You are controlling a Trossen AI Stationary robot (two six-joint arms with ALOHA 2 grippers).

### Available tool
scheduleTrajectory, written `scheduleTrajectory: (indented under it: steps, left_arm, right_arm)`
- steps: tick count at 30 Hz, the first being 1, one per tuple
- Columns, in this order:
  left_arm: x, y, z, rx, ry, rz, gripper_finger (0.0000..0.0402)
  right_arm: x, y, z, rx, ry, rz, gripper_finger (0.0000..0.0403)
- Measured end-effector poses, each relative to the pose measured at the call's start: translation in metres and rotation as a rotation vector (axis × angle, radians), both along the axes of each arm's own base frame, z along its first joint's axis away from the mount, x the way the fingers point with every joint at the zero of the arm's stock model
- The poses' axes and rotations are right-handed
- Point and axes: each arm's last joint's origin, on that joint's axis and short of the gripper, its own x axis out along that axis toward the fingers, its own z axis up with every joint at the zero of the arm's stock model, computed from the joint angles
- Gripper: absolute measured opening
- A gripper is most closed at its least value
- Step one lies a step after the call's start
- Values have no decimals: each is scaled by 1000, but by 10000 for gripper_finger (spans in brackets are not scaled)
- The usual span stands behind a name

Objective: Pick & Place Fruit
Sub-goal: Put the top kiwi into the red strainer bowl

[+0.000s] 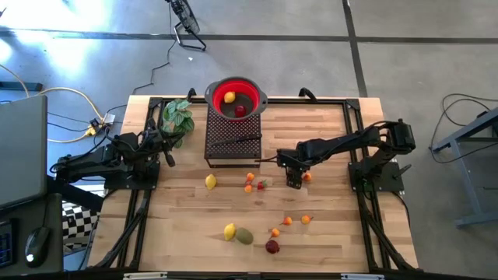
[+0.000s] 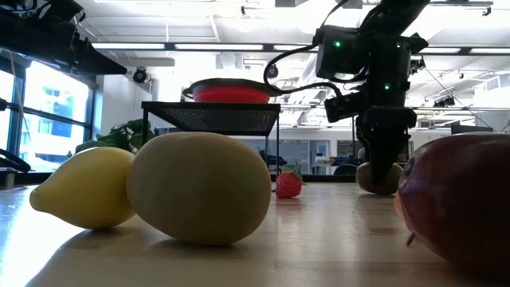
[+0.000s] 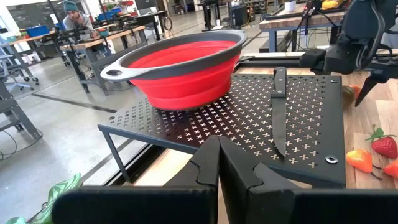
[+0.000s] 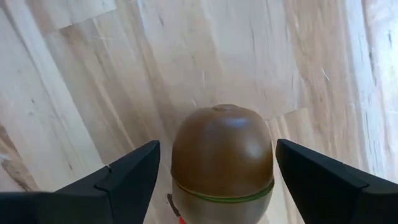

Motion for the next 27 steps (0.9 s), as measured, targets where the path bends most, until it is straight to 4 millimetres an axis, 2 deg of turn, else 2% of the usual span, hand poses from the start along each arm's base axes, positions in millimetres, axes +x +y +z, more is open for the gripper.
scheduleTrajectory:
  steps: [12, 22, 27]
  left_arm:
    - [0, 0, 0, 0, 0, 0, 0]
    - [0, 0, 0, 0, 0, 0, 0]
    - [0, 0, 0, 0, 1, 0, 0]
  right_arm:
    - [0, 1, 0, 25, -3, 2, 311]
    - [1, 1, 0, 21, -8, 3, 248]
    - [1, 0, 0, -30, -11, -3, 248]
